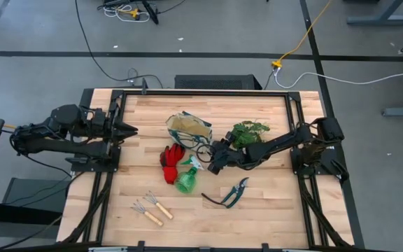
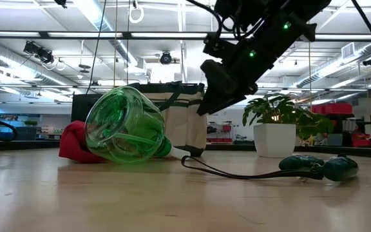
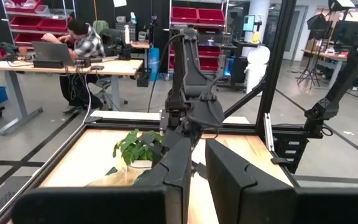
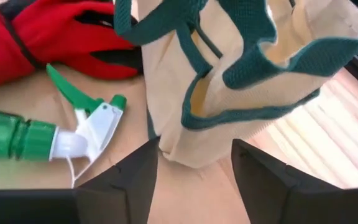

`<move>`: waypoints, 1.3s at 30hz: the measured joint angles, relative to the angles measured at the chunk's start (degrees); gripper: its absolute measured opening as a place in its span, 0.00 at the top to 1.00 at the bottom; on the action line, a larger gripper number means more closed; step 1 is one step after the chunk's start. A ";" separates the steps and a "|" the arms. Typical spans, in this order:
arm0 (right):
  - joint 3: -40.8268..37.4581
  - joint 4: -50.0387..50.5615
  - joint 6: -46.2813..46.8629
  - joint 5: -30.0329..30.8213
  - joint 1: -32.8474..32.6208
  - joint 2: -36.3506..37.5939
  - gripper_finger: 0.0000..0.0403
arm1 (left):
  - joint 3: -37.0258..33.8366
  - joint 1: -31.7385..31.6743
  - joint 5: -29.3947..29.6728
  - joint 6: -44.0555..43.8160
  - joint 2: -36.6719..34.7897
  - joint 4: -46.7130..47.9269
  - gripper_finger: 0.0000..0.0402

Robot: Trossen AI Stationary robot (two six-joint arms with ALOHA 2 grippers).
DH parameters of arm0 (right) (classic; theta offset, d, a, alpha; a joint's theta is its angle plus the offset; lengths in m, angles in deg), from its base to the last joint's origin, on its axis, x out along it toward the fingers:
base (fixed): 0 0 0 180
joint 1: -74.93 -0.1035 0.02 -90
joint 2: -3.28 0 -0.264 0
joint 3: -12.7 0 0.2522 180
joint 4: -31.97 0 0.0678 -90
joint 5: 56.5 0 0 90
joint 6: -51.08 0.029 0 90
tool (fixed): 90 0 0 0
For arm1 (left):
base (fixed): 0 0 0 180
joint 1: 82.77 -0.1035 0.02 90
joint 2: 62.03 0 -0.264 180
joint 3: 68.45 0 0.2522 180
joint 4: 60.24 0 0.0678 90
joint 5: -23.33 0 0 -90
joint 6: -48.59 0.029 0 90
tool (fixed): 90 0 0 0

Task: Pick & Place Garden tools in Gardening bag
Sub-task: Prepare the green gardening bag

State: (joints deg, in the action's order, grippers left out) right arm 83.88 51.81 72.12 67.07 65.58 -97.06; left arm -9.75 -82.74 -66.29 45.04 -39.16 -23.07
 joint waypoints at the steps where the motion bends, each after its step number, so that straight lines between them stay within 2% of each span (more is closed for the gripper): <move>1: 0.01 0.53 0.40 0.06 -0.11 0.44 0.50 | 0.00 0.00 0.00 -0.02 -0.02 0.25 0.86; 11: -0.01 5.74 0.85 0.43 -0.45 7.50 0.58 | 0.00 0.00 0.00 0.00 0.04 0.88 0.86; 17: -0.01 4.94 -3.10 2.19 -0.33 14.11 0.61 | 0.00 -0.02 0.00 -0.13 2.06 0.92 0.86; 23: 0.00 2.07 -5.92 1.24 1.83 19.41 0.62 | 0.00 -0.01 0.04 1.50 5.67 0.94 0.86; 34: 4.61 1.57 -9.58 -9.89 11.61 20.57 0.62 | -0.02 -0.02 0.75 1.86 9.83 0.57 0.86; 39: 6.14 1.83 -10.37 -13.92 14.23 19.66 0.62 | -0.02 -0.04 4.88 1.86 10.88 0.51 0.86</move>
State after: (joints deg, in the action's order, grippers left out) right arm 90.02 53.65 61.75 53.15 79.81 -77.40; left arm -9.77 -82.77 -61.41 46.90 -28.28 -22.56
